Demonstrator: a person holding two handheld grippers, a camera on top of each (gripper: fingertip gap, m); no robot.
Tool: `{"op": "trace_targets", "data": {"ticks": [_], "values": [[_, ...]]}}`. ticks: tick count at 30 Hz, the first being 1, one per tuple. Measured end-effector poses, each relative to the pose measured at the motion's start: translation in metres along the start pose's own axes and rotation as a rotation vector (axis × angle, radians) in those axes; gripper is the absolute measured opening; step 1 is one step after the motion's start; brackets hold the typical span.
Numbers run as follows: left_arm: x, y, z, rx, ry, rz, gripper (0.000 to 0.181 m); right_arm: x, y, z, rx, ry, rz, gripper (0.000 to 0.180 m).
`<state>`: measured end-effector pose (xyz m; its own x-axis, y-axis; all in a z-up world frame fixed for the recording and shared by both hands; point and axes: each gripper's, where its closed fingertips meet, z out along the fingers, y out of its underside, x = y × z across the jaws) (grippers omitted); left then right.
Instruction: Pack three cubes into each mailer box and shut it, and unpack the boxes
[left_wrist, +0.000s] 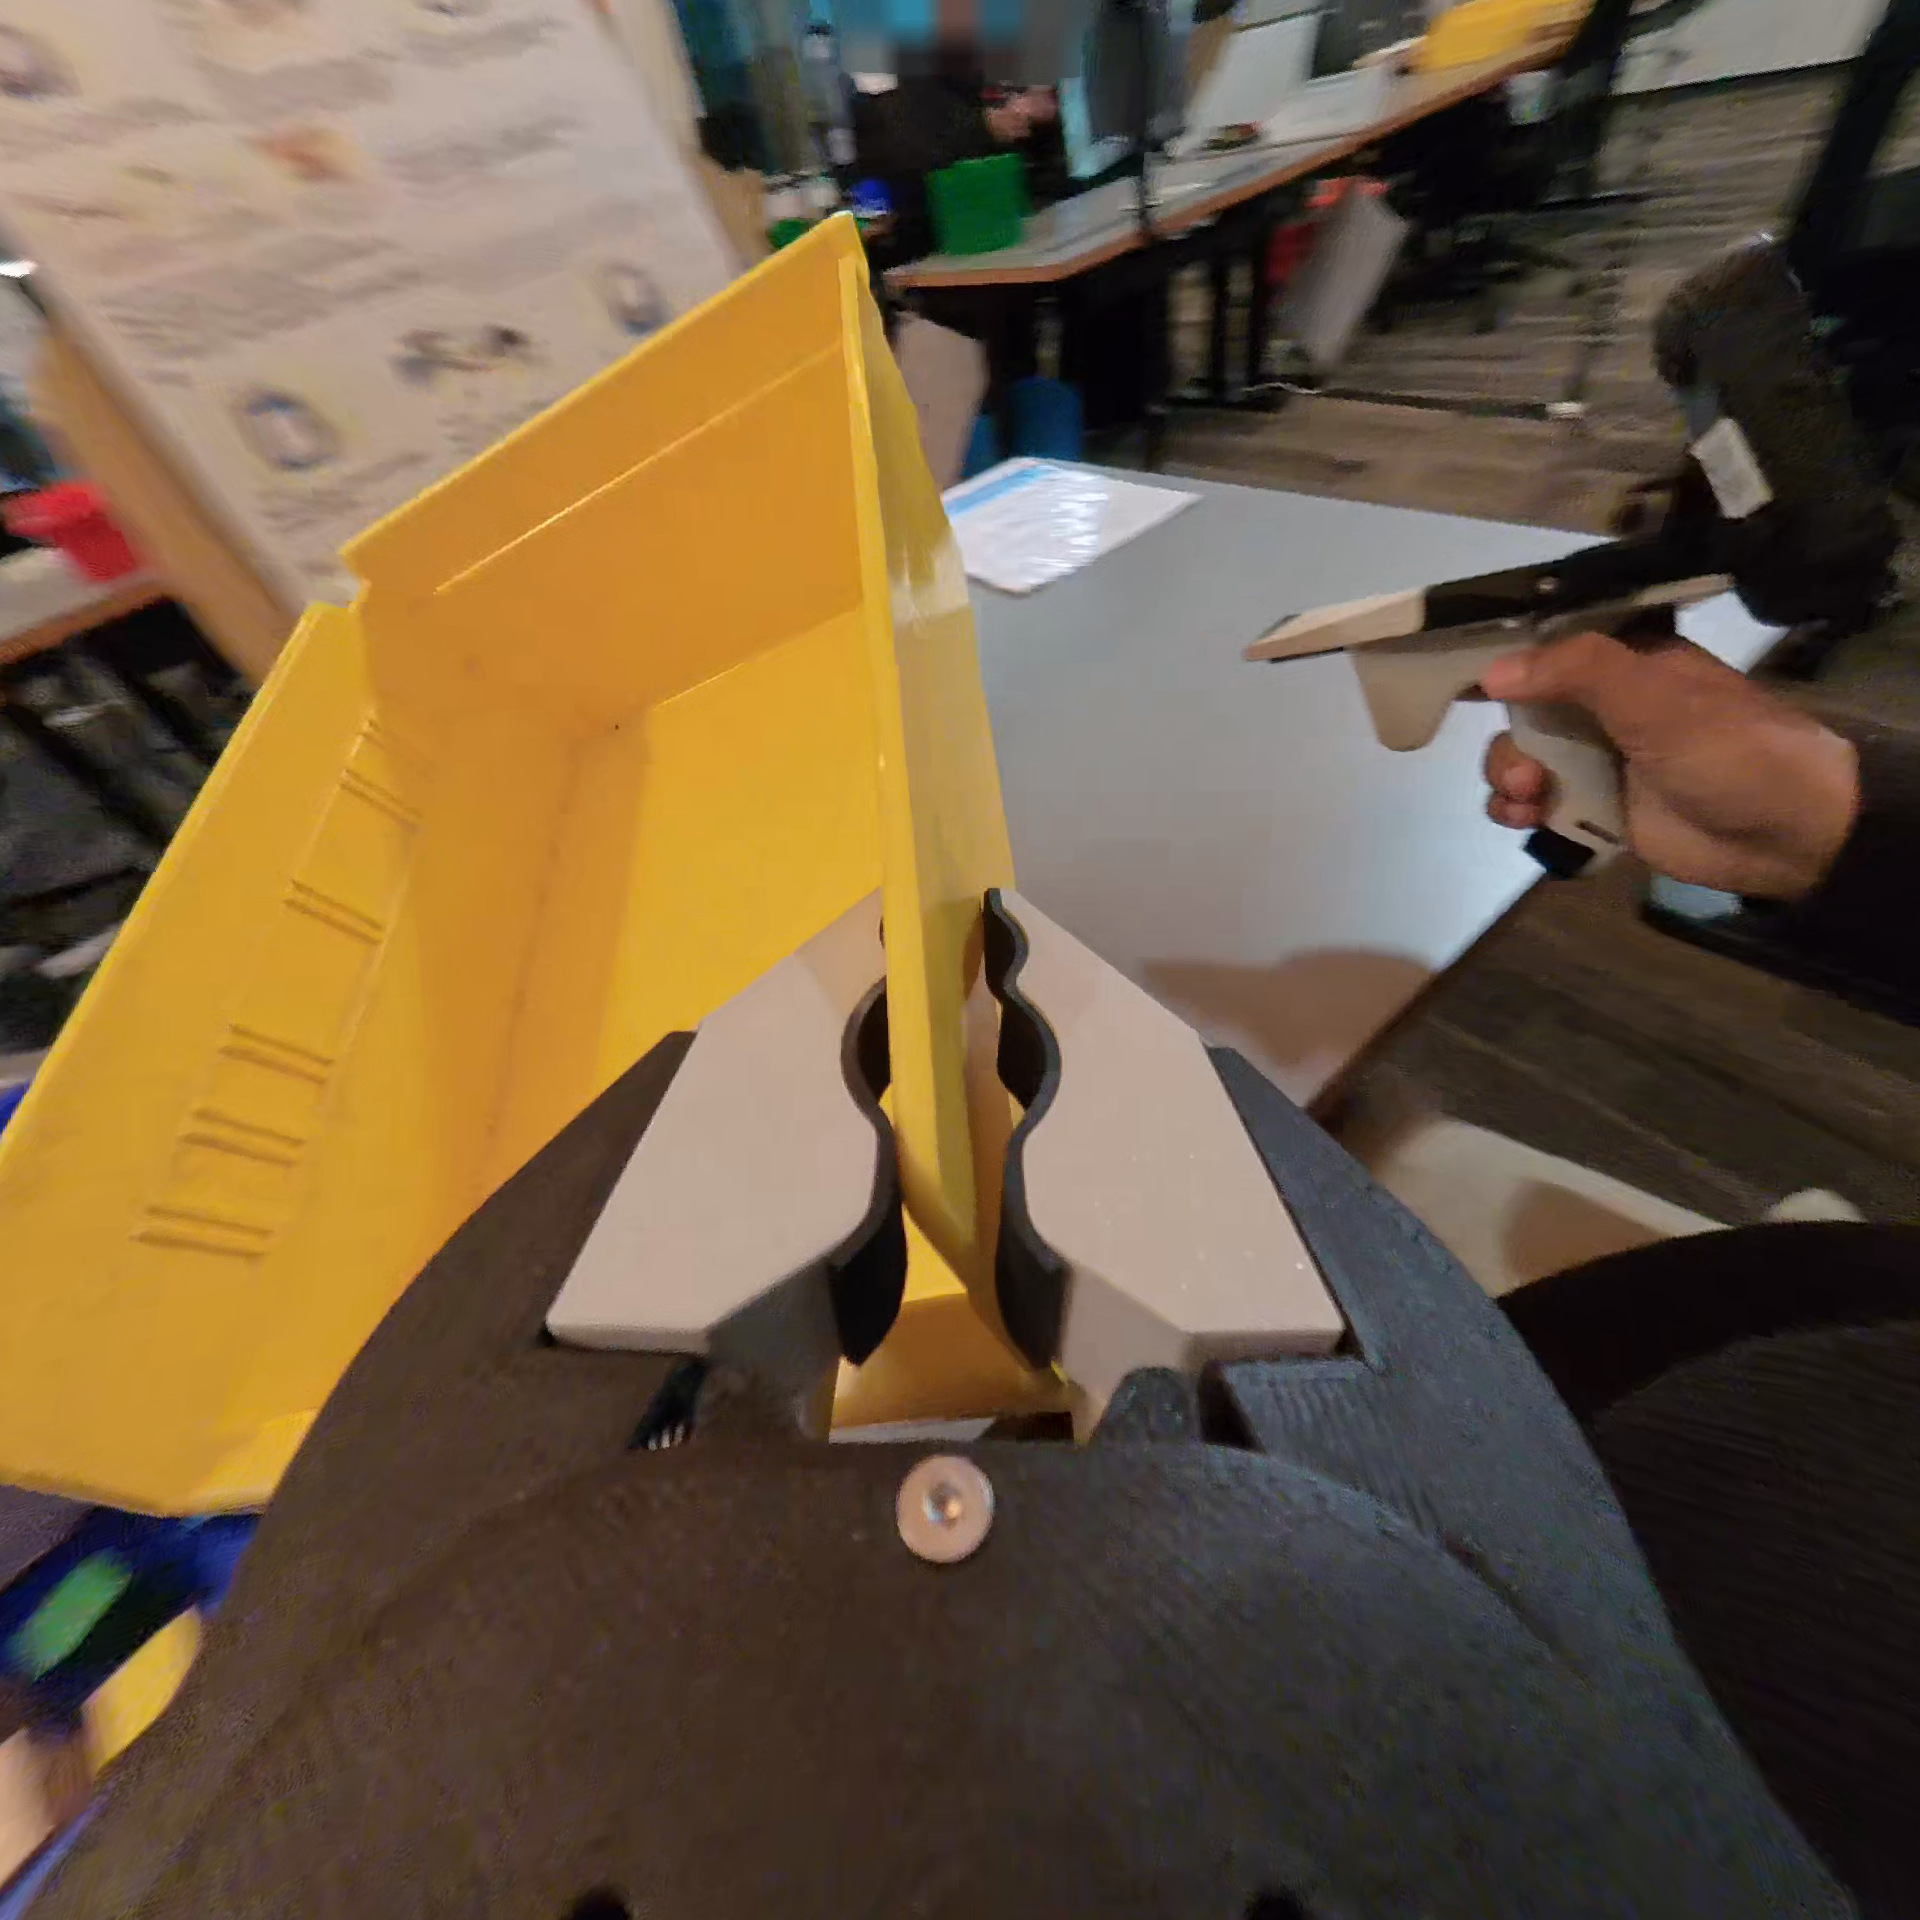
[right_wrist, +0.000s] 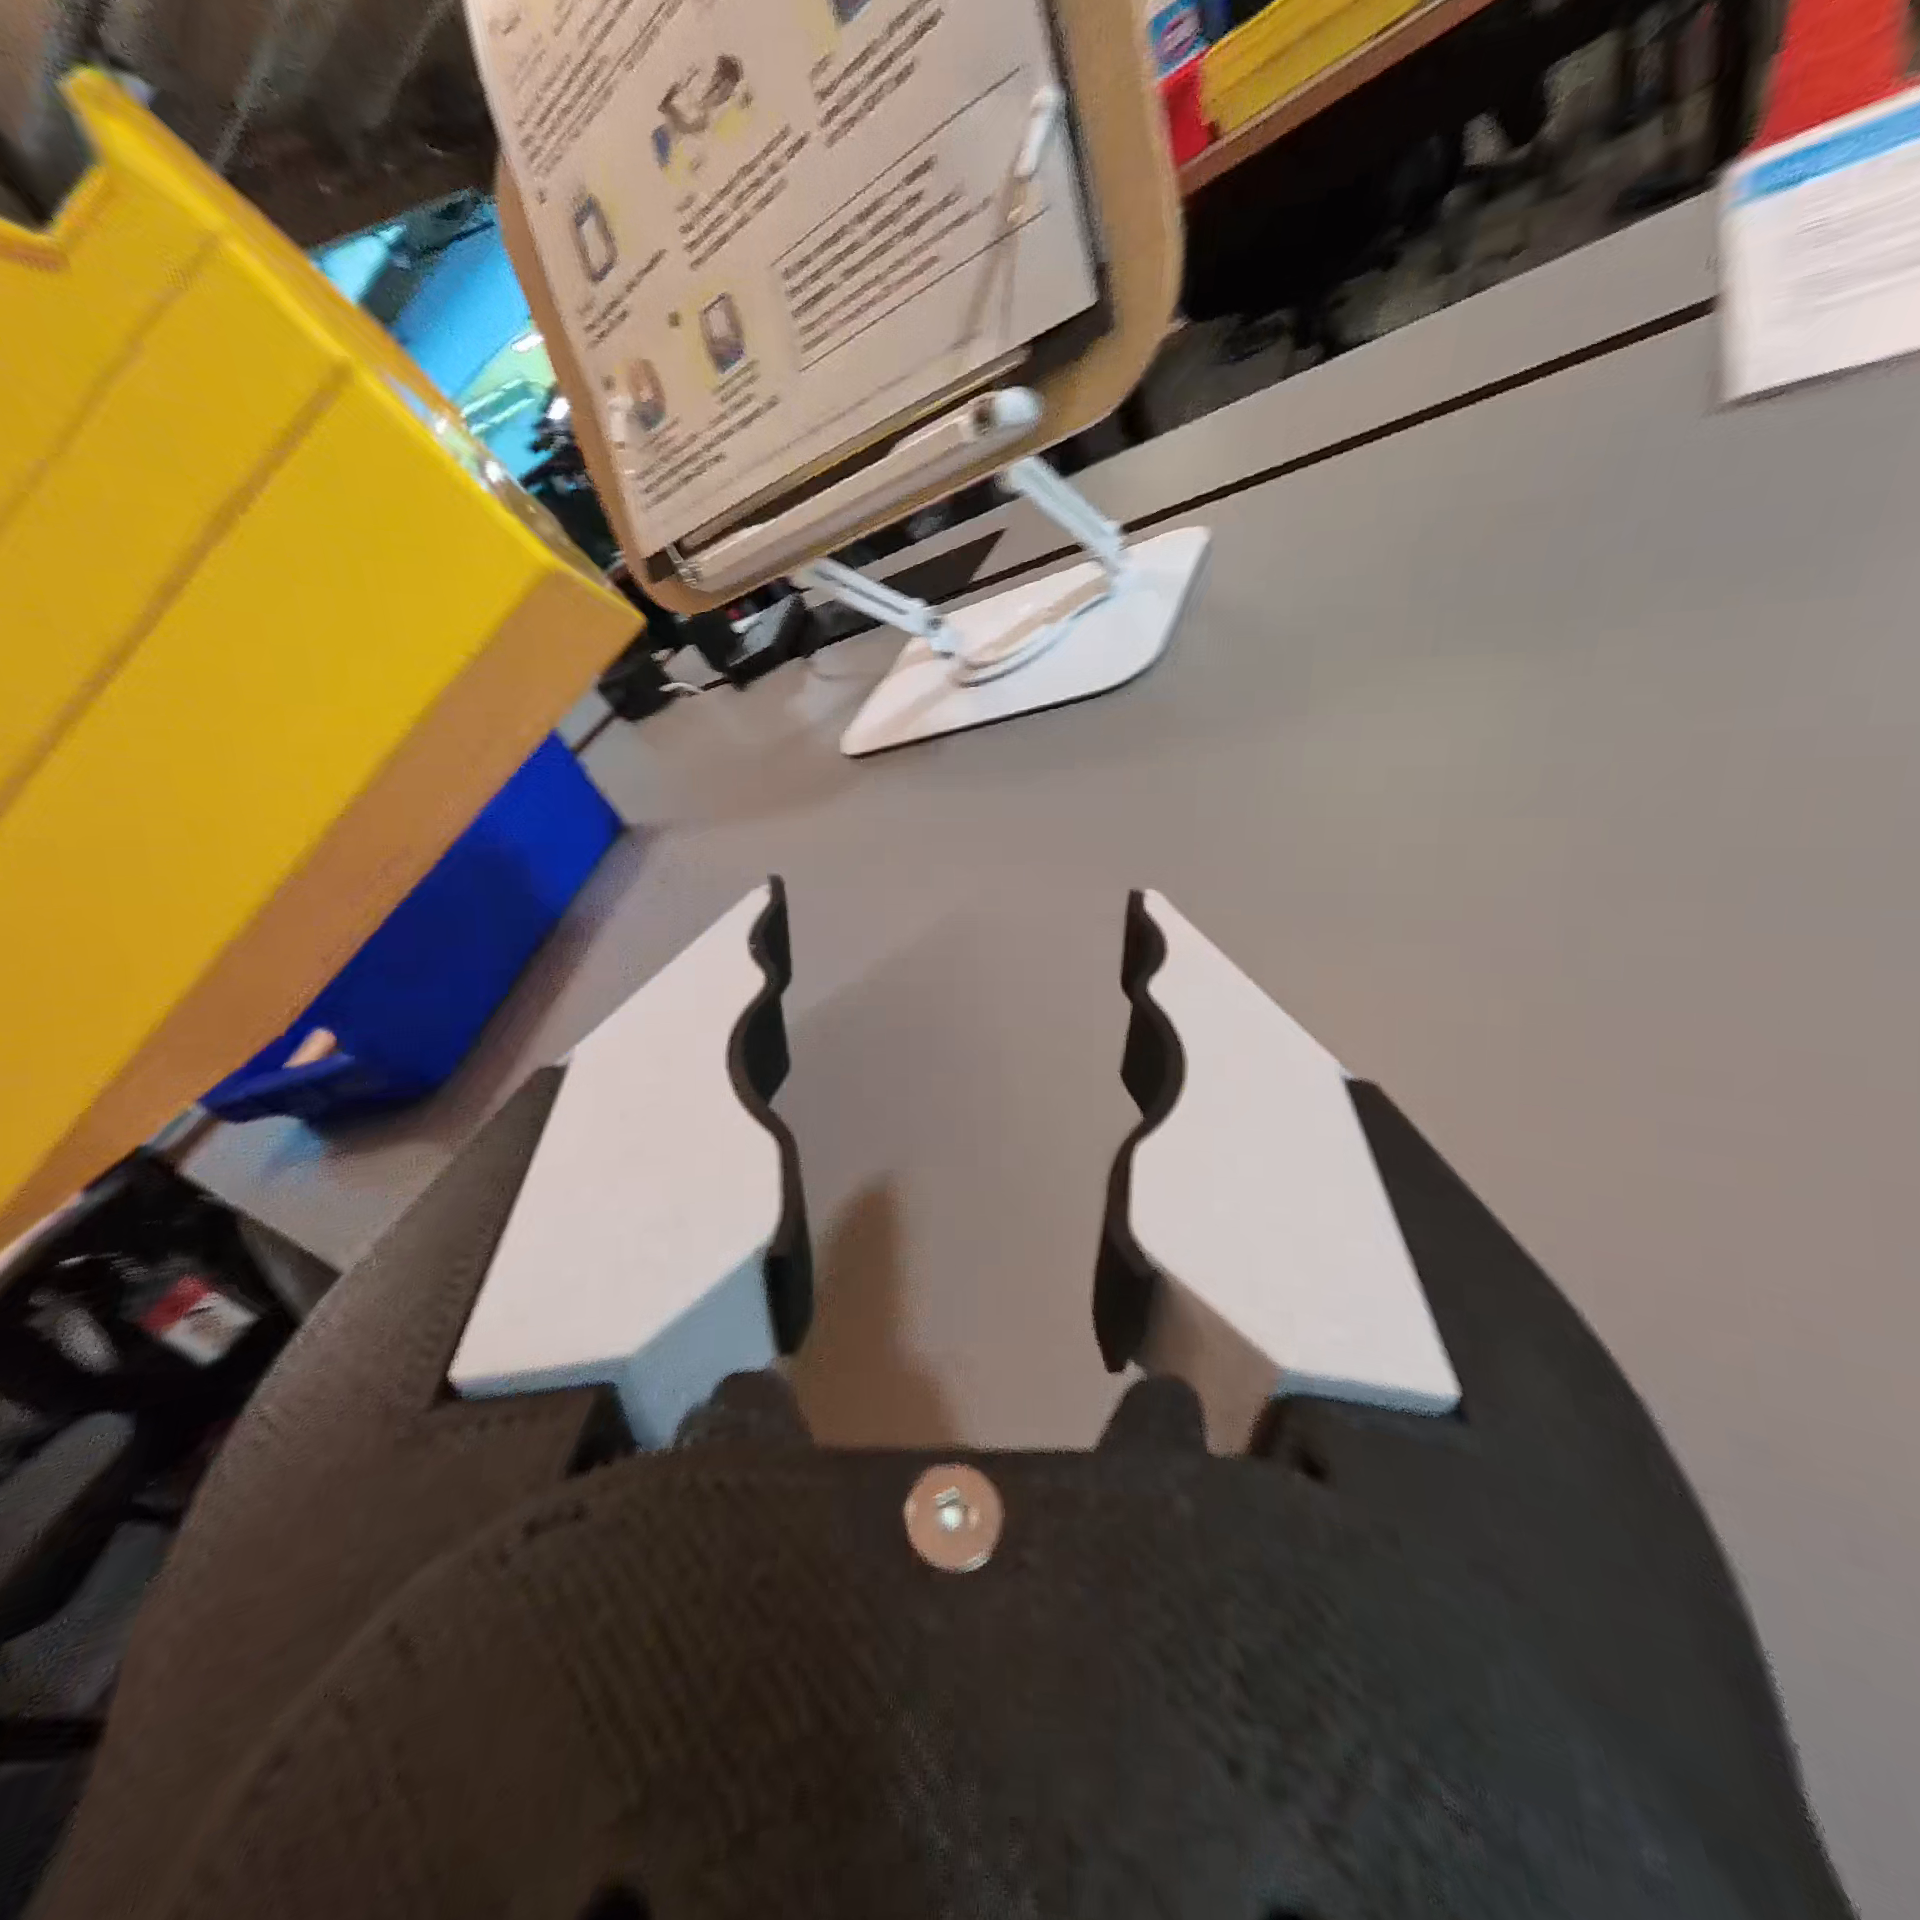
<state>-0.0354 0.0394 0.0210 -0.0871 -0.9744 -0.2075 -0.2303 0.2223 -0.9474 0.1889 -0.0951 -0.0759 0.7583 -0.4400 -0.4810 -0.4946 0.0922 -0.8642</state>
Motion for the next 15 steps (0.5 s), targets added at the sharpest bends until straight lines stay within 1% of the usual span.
{"op": "trace_targets", "data": {"ticks": [3,6,10,15], "values": [[0.052,0.010,0.045,-0.030,0.127,-0.015,0.004,0.019,-0.014,-0.036,0.062,0.068,-0.063,0.064],[0.087,0.027,0.092,-0.069,0.170,0.009,0.004,0.030,-0.029,-0.060,0.113,0.099,-0.057,0.065],[0.122,0.044,0.153,-0.120,0.181,0.131,0.005,0.039,-0.030,-0.076,0.124,0.115,-0.013,0.067],[0.155,0.043,0.227,-0.115,0.205,0.168,0.007,0.049,-0.024,-0.087,0.123,0.181,-0.039,0.073]]}}
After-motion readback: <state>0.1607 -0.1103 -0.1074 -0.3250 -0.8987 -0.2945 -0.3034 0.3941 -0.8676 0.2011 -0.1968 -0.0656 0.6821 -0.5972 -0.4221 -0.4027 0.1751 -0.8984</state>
